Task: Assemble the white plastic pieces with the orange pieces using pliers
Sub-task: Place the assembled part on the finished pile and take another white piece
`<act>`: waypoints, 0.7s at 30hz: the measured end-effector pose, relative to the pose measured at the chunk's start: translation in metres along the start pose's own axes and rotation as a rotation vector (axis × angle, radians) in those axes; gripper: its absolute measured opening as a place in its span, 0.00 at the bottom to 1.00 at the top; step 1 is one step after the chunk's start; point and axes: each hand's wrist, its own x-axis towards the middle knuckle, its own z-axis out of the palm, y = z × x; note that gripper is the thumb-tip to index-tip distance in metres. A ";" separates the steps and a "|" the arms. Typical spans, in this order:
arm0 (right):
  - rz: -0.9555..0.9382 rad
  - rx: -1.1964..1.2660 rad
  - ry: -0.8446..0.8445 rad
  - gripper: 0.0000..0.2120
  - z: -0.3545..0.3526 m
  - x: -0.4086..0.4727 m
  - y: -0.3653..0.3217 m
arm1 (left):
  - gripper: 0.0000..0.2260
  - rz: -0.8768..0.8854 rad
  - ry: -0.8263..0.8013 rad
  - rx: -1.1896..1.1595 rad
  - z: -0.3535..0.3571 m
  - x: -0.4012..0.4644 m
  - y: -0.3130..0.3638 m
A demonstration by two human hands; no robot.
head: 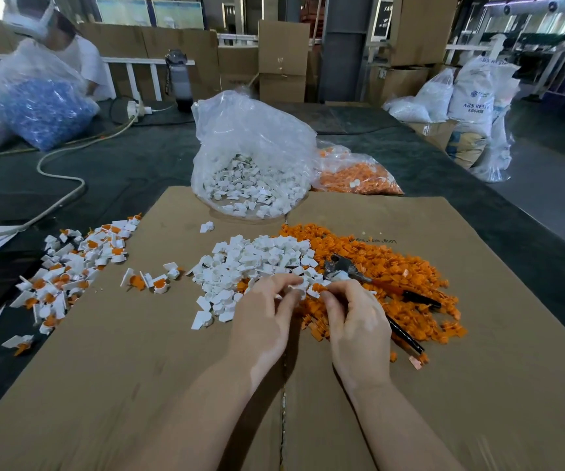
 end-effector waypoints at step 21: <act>-0.088 -0.098 -0.150 0.12 0.001 -0.002 -0.001 | 0.11 -0.214 0.012 -0.493 0.005 -0.007 -0.005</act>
